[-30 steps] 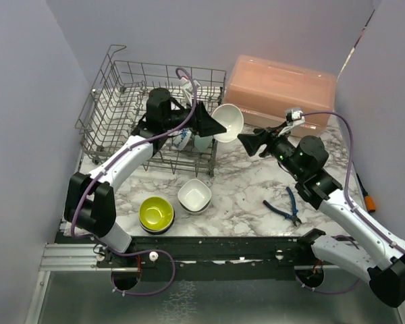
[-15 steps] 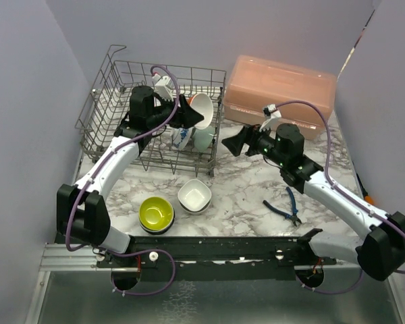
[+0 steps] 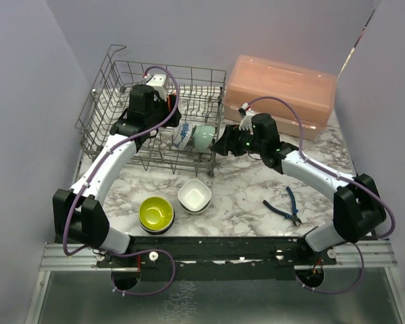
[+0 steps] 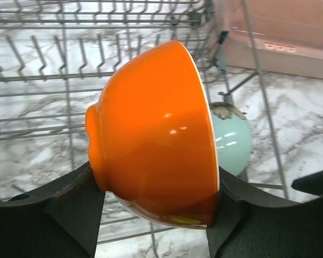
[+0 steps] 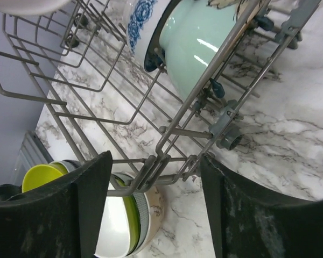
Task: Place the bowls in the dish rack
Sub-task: Turn the bowl upside down on the dish rack.
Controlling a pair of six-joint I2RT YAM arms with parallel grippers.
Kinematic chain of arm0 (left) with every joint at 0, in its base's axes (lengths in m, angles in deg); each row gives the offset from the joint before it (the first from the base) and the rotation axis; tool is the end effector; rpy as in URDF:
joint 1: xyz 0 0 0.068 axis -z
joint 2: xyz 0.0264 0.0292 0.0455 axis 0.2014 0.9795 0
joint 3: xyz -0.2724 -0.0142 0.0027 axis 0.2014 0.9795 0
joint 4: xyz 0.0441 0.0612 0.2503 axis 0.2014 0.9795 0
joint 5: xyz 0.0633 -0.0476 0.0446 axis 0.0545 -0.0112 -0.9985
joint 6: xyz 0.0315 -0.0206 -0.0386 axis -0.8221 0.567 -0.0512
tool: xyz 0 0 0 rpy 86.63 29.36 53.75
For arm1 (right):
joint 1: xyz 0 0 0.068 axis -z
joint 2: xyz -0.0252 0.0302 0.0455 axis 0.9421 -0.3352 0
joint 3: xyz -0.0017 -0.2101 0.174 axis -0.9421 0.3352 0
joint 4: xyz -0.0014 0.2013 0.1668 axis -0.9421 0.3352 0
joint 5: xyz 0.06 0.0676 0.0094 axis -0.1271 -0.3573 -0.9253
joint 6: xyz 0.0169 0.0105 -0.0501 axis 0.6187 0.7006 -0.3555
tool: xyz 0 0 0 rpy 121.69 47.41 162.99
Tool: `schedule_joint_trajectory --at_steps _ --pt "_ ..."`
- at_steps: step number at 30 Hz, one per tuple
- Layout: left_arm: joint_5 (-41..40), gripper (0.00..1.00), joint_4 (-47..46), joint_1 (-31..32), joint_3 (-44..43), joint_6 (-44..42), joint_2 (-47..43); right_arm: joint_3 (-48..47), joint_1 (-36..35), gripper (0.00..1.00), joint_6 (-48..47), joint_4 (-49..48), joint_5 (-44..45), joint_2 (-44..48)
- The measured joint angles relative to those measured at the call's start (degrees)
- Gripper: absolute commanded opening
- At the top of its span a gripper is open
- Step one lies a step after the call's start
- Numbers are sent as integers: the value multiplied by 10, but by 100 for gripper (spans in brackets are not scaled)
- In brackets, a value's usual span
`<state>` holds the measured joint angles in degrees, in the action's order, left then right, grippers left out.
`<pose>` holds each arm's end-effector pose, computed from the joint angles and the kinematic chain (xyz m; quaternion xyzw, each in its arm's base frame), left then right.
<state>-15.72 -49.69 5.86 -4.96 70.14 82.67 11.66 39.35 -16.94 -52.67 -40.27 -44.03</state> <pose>0.3224 -0.1060 0.3529 0.0829 0.8375 -0.1827 0.5083 0.2848 0.1857 0.2684 -0.1059 0.8305 0.3908 0.3825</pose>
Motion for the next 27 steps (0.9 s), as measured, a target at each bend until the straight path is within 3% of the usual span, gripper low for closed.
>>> schedule_joint_trajectory --at_steps 6,9,17,23,27 --pt "-97 0 33 0 -9 -27 0 -16 0 46 11 5 -34 -40" --pt "-130 0 43 0 -11 -36 0 -18 -1 40 14 8 -46 -51" --pt "-171 0 63 0 -19 -51 0 -19 -2 11 22 10 -57 -57" --pt "-181 0 66 0 -22 -60 2 -22 -4 1 22 23 -44 -53" --pt "-181 0 66 0 -24 -61 3 -25 -6 0 11 37 -28 -47"
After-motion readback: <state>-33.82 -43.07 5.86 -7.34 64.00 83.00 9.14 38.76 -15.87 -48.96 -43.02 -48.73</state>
